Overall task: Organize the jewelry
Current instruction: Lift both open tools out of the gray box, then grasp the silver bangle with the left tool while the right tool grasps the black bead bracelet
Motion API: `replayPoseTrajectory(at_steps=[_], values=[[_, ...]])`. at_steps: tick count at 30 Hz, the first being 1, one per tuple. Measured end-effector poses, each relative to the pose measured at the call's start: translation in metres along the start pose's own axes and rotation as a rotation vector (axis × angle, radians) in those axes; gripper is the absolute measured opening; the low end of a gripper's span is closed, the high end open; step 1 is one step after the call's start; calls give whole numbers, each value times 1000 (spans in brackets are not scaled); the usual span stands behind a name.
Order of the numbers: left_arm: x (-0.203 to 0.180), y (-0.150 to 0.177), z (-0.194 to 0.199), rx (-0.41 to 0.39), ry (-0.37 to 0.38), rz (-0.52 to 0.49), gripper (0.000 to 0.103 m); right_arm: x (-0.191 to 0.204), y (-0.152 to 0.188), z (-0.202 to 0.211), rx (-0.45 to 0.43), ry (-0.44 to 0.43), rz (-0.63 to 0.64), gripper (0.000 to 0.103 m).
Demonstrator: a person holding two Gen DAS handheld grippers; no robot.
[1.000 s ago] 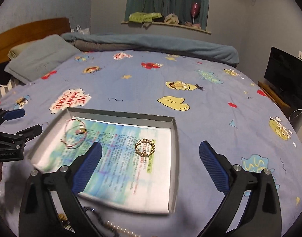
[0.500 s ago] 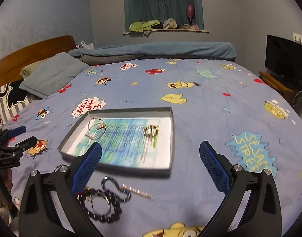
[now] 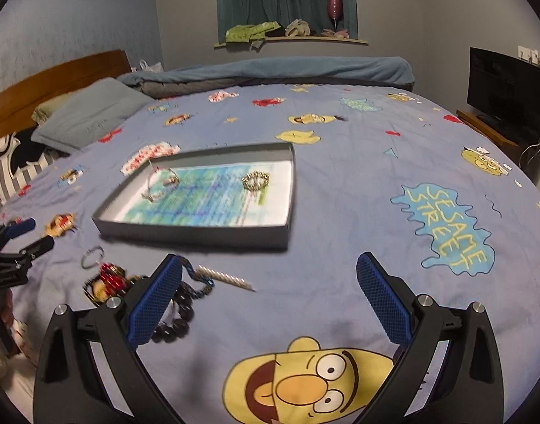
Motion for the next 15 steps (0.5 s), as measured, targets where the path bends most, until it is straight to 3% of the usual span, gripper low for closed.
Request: replayPoseTrajectory(at_steps=[8,15], values=[[5,17,-14,49,11,-22,95,19,24,-7,20,-36,92,98],[7,20,-26,69,43,-5,95,32,31,-9,61,-101,96,96]])
Point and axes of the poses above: each gripper's, at about its wrist camera, not at the fingertips, and z roughly against the way its jaws point, x to its left, y to its underside, the point moved 3 cm from there along -z, roughly the way its jaws point, and after that the axes turned 15 degrees about y, right-handed, at the moved point
